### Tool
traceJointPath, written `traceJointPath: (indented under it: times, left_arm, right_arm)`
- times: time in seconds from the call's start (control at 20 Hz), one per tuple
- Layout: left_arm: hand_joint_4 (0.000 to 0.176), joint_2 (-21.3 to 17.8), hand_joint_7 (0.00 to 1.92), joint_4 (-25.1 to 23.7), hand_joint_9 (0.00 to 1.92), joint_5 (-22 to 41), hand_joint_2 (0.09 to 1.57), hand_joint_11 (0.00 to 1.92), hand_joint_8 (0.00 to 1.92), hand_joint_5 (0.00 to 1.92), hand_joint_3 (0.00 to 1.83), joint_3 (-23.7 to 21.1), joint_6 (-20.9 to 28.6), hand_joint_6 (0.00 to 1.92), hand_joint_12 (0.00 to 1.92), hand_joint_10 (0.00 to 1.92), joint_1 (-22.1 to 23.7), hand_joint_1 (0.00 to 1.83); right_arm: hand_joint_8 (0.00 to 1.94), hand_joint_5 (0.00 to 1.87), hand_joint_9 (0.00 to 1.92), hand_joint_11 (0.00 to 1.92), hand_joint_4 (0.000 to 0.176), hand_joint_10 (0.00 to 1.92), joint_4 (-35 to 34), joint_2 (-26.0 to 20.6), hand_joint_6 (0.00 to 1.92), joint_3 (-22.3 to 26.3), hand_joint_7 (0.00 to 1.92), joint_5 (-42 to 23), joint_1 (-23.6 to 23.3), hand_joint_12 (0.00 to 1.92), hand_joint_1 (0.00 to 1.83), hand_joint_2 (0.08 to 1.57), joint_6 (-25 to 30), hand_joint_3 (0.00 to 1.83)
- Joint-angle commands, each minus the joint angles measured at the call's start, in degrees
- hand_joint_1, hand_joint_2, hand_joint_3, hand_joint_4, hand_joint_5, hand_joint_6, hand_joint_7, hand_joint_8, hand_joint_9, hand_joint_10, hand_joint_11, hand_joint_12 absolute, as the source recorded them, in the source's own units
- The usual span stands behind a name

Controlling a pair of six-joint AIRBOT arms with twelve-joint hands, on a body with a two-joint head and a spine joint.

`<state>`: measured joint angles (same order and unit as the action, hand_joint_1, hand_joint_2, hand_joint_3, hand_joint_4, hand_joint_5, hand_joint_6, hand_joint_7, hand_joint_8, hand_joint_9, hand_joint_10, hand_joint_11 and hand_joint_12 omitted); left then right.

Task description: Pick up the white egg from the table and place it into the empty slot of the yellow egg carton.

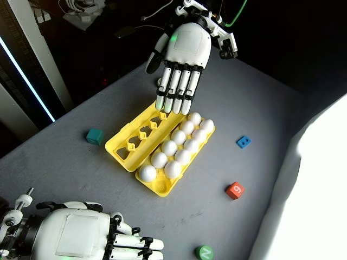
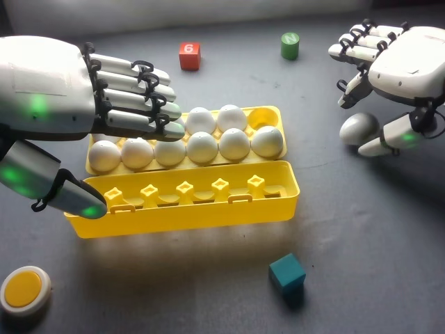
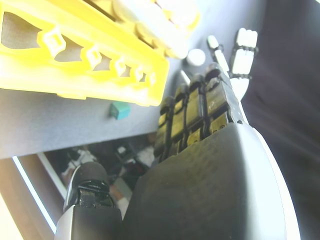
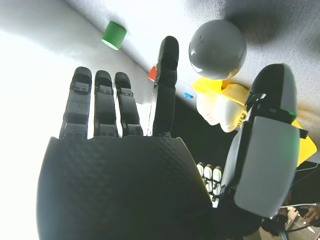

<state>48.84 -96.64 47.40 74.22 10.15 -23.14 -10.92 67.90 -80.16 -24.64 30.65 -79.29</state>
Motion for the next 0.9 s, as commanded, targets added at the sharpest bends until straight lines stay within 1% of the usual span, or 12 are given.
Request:
traceJointPath:
  times: [0.0,0.2,0.3,0.4,0.45,0.55,0.6,0.65,0.7,0.75,0.8,0.85]
  left_arm:
    - [0.0,0.3,0.06,3.8,0.02,0.7,1.16,0.0,0.0,0.07,0.0,0.1,-0.1,0.0,0.0,0.0,0.3,0.0]
    - [0.0,0.3,0.06,3.8,0.03,0.7,1.17,0.01,0.01,0.08,0.0,0.1,-0.1,0.01,0.0,0.01,0.2,0.0]
    - [0.0,0.4,0.07,3.8,0.04,0.7,1.17,0.01,0.01,0.09,0.0,0.1,-0.1,0.01,0.01,0.01,0.2,0.0]
    - [0.0,0.4,0.06,3.8,0.03,0.6,1.17,0.01,0.0,0.09,0.0,0.1,-0.1,0.01,0.0,0.01,0.2,0.0]
    - [0.0,0.4,0.06,3.8,0.03,0.6,1.16,0.01,0.0,0.08,0.0,0.1,-0.1,0.0,0.0,0.0,0.2,0.0]
    - [0.0,0.4,0.07,3.8,0.04,0.6,1.17,0.02,0.01,0.1,0.0,0.0,-0.1,0.01,0.01,0.01,0.2,0.0]
    - [0.0,0.4,0.04,3.8,0.01,0.6,1.17,0.0,0.0,0.07,0.0,0.0,-0.1,0.0,0.0,0.0,0.2,0.0]
    - [0.0,0.4,0.05,3.8,0.02,0.6,1.17,0.0,0.01,0.08,0.0,0.0,-0.1,0.01,0.0,0.01,0.2,0.0]
    - [0.0,0.4,0.06,3.8,0.03,0.6,1.17,0.01,0.01,0.09,0.0,0.1,-0.1,0.01,0.0,0.01,0.2,0.0]
    - [0.0,0.4,0.06,3.8,0.03,0.6,1.17,0.0,0.01,0.09,0.0,0.1,-0.1,0.01,0.0,0.01,0.2,0.0]
    - [0.0,0.4,0.06,3.8,0.02,0.6,1.17,0.0,0.01,0.09,0.0,0.1,-0.1,0.01,0.0,0.01,0.2,0.0]
    - [0.0,0.4,0.06,3.8,0.03,0.6,1.17,0.0,0.01,0.08,0.0,0.1,-0.1,0.0,0.0,0.01,0.2,0.0]
  right_arm:
    - [0.0,0.77,0.0,0.0,0.136,0.0,-0.2,-0.2,0.01,-0.3,0.0,-6.7,-0.2,0.0,0.73,0.91,0.4,0.01]
    - [0.0,0.8,0.0,0.0,0.073,0.0,-0.2,-0.2,0.01,-0.3,0.0,-6.7,-0.2,0.0,0.83,0.96,0.5,0.02]
    - [0.0,0.85,0.0,0.0,0.071,0.0,-0.2,-0.1,0.02,-0.3,0.0,-6.7,-0.1,0.0,0.88,1.0,0.5,0.01]
    - [0.0,0.96,0.0,0.0,0.015,0.0,-0.2,-0.1,0.02,-0.3,0.03,-6.7,-0.1,0.0,0.97,1.01,0.7,0.0]
    - [0.01,1.12,0.0,0.0,0.144,0.0,-0.2,0.0,0.53,-0.3,0.06,-6.7,-0.1,0.0,1.05,1.03,1.0,0.0]
    - [0.0,1.15,0.0,0.0,0.069,0.0,-0.2,0.1,0.68,0.0,0.07,-6.4,0.2,0.0,1.11,1.04,1.6,0.0]
    - [0.0,1.15,0.0,0.0,0.065,0.0,-0.2,0.2,0.69,0.2,0.07,-6.4,0.3,0.0,1.11,1.04,1.5,0.0]
    - [0.0,1.14,0.0,0.0,0.092,0.0,-0.2,0.2,0.7,0.4,0.06,-6.4,0.4,0.0,1.1,1.04,1.5,0.0]
    - [0.0,1.09,0.0,0.0,0.159,0.0,-0.2,0.2,0.79,0.4,0.05,-6.4,0.4,0.0,1.06,1.06,1.5,0.0]
    - [0.0,1.07,0.0,0.0,0.127,0.0,-0.2,0.2,0.83,0.4,0.03,-6.4,0.4,0.0,1.07,1.07,1.5,0.0]
    - [0.01,1.07,0.0,0.0,0.121,0.0,-0.2,0.2,0.83,0.4,0.03,-6.4,0.4,0.0,1.07,1.07,1.5,0.0]
    - [0.01,1.17,0.0,0.0,0.071,0.0,-0.2,0.2,0.67,0.4,0.08,-6.4,0.3,0.0,1.11,1.03,1.5,0.0]
